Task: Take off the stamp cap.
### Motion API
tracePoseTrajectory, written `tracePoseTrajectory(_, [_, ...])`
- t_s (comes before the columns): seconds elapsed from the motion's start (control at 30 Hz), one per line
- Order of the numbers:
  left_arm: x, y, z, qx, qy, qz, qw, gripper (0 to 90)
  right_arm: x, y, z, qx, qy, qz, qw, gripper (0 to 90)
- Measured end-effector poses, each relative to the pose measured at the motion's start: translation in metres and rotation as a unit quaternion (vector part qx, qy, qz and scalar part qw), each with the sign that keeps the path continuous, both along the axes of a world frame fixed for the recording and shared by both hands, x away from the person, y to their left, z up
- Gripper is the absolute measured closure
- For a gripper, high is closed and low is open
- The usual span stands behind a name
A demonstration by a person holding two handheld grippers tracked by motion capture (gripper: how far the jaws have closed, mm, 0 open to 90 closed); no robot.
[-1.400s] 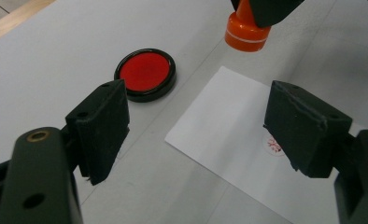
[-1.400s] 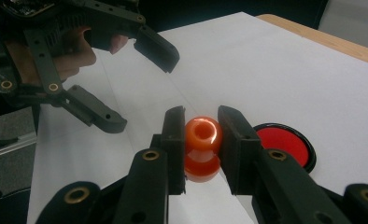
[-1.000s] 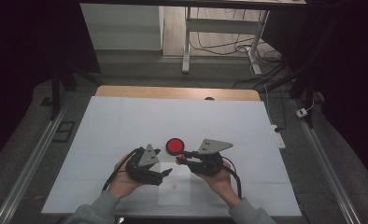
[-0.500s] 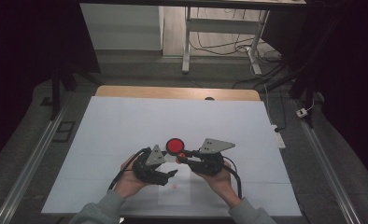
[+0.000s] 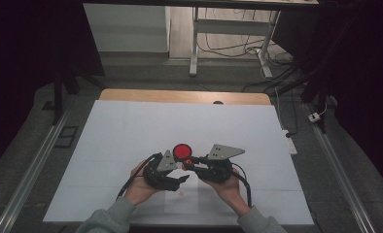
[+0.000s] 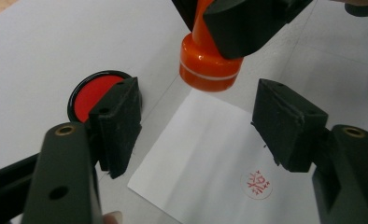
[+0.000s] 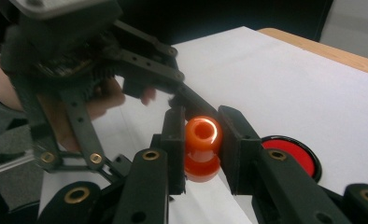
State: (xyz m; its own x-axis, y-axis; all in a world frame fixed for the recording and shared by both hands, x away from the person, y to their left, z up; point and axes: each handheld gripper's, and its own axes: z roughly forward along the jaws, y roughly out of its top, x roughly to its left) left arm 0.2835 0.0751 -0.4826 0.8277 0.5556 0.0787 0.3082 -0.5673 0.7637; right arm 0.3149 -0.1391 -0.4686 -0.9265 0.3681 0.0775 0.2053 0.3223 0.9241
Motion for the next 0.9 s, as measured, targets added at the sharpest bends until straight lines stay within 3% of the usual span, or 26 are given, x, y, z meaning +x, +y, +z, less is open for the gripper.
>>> tracePoseTrajectory(0.43, [0.0012,-0.0033,0.0004,-0.015,-0.012,-0.002,0.9998,48.2,0.0009,-0.0008,-0.0009,0.004,0.001,0.000,1.0000,71.5])
tracePoseTrajectory(0.9, [0.0020,-0.0061,-0.0006,-0.009,-0.015,-0.008,0.9998,58.3,0.0015,-0.0019,-0.0014,0.007,0.003,0.000,1.0000,71.5])
